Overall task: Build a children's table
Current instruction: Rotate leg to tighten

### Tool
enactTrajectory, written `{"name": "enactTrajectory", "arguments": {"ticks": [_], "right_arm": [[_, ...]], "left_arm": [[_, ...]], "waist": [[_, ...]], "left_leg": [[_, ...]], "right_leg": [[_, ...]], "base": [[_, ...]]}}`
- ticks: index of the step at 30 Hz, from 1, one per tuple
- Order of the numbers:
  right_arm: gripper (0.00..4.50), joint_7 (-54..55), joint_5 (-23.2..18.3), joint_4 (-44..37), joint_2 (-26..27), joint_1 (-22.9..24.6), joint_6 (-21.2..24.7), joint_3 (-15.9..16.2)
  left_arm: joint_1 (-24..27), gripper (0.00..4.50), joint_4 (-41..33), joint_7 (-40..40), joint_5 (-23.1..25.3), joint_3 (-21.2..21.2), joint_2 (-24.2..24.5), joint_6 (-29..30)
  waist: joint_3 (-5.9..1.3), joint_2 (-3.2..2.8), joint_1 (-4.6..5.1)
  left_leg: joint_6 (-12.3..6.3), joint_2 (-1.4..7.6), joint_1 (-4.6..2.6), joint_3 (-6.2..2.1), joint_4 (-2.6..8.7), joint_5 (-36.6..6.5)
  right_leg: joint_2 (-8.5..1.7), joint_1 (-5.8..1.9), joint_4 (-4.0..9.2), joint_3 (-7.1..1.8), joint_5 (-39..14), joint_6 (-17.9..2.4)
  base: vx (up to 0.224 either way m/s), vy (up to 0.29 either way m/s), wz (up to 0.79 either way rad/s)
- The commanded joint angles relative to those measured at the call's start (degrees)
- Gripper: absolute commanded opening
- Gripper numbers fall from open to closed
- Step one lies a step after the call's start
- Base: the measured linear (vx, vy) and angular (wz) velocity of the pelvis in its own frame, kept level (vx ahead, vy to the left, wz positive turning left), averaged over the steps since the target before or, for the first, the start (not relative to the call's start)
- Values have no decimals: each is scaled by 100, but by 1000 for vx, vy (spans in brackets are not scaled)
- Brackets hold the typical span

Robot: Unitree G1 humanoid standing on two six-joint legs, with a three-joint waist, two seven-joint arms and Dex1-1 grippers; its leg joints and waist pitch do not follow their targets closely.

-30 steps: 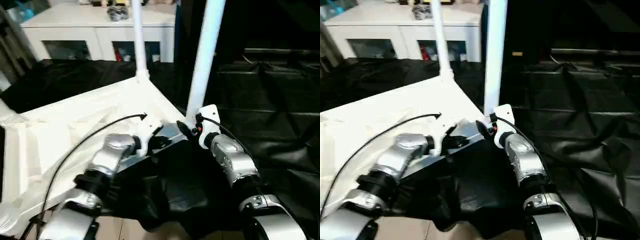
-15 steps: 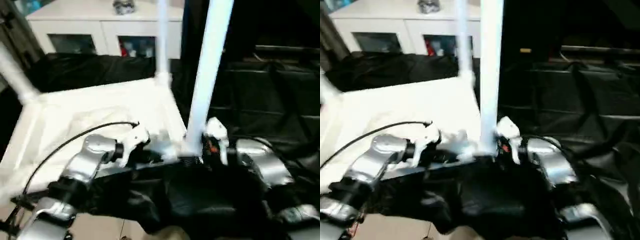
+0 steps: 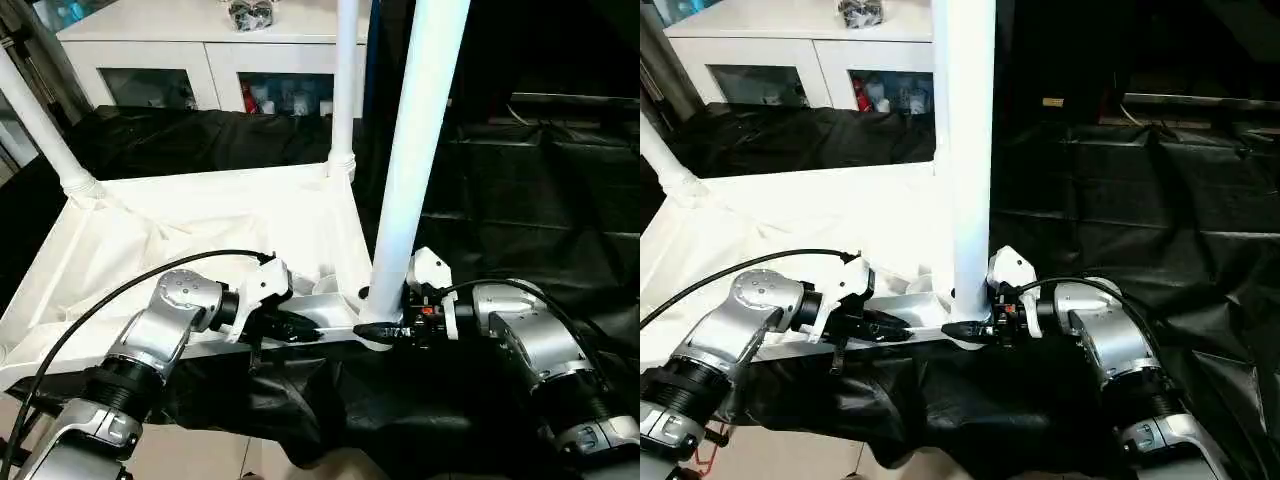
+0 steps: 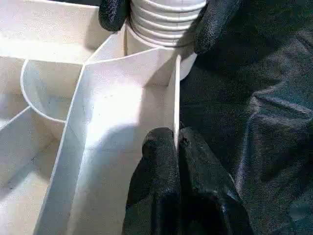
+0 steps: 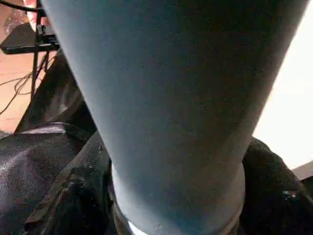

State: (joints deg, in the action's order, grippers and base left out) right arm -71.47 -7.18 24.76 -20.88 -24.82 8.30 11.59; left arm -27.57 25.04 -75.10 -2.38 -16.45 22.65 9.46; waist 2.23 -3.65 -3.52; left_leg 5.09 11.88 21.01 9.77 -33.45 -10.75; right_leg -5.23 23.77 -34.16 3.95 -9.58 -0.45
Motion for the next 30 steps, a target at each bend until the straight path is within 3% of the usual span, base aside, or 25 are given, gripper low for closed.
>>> {"name": "enactTrajectory", "arguments": {"ticks": [1, 4, 6, 7, 8, 15, 19, 21, 23, 25, 28, 30], "right_arm": [[284, 68, -68, -130, 274, 107, 185, 280], [279, 1062, 214, 261, 579, 4, 164, 105], [278, 2074, 486, 702, 882, -130, 113, -51], [277, 2074, 486, 702, 882, -130, 113, -51], [277, 2731, 557, 954, 1162, -210, 234, -165], [276, 4628, 542, 1684, 2138, -605, 421, -629], [276, 4834, 503, 1895, 2387, -750, 93, -767], [332, 4788, 448, 1925, 2431, -787, 46, -818], [348, 4629, 428, 1844, 2373, -827, 51, -833], [372, 4561, 498, 1857, 2280, -868, 17, -787], [372, 4047, 434, 1752, 2052, -866, 67, -690], [372, 3138, 416, 1523, 1692, -786, -72, -454]], "left_arm": [[-72, 0, -118, 186, -114, -65, -278, -38], [-201, 0, 15, 646, -80, 38, -527, 192], [-375, 0, 222, 1082, -25, 125, -778, 310], [-375, 0, 222, 1082, -25, 125, -778, 310], [-548, 0, 395, 1482, 30, 185, -1027, 409], [-1025, 0, 1002, 2864, 334, 289, -1761, 540], [-1047, 0, 1050, 2904, 475, 188, -1857, 419], [-1050, 0, 1062, 2878, 487, 165, -1858, 383], [-1023, 0, 1018, 2706, 436, 139, -1779, 272], [-992, 0, 981, 2576, 427, 133, -1709, 263], [-911, 0, 914, 2290, 422, 100, -1539, 189], [-777, 0, 764, 1835, 365, 33, -1311, 104]], "waist": [[-346, 70, 8], [-320, 66, 27], [-288, 73, 91], [-288, 73, 91], [-273, 67, 157], [-277, 58, 222], [-297, 49, 207], [-298, 64, 213], [-298, 60, 206], [-296, 51, 203], [-302, 52, 208], [-327, 65, 188]], "left_leg": [[-495, 84, -14, 41, 357, -1051], [-378, 79, -17, 38, 378, -1204], [-192, 52, -16, 19, 407, -1442], [-192, 52, -16, 19, 407, -1442], [-56, 27, -55, 1, 421, -1658], [-115, 4, -94, -2, 420, -1853], [-147, 16, -68, -9, 432, -1801], [-168, 17, -57, -10, 436, -1813], [-200, 24, -57, -5, 438, -1785], [-213, 24, -55, -3, 439, -1807], [-238, 28, -38, -8, 444, -1774], [-311, 35, -33, -2, 423, -1631]], "right_leg": [[-208, -350, 369, -184, -1140, -1362], [-222, -338, 407, -187, -1545, -1260], [-232, -328, 470, -174, -2148, -1067], [-232, -328, 470, -174, -2148, -1067], [-222, -304, 513, -162, -2527, -931], [-217, -275, 582, -168, -2669, -793], [-219, -301, 557, -165, -2413, -832], [-213, -310, 544, -162, -2296, -884], [-213, -314, 530, -171, -2177, -941], [-221, -318, 529, -173, -2191, -956], [-220, -338, 512, -176, -2066, -992], [-221, -367, 492, -172, -1816, -1079]], "base": [[0, 0, 0], [0, 0, 0], [0, 0, 0], [0, 0, 0], [0, 0, 0], [0, 0, 0], [0, 0, 0], [0, 0, 0], [0, 0, 0], [0, 0, 0], [0, 0, 0], [0, 0, 0]]}}
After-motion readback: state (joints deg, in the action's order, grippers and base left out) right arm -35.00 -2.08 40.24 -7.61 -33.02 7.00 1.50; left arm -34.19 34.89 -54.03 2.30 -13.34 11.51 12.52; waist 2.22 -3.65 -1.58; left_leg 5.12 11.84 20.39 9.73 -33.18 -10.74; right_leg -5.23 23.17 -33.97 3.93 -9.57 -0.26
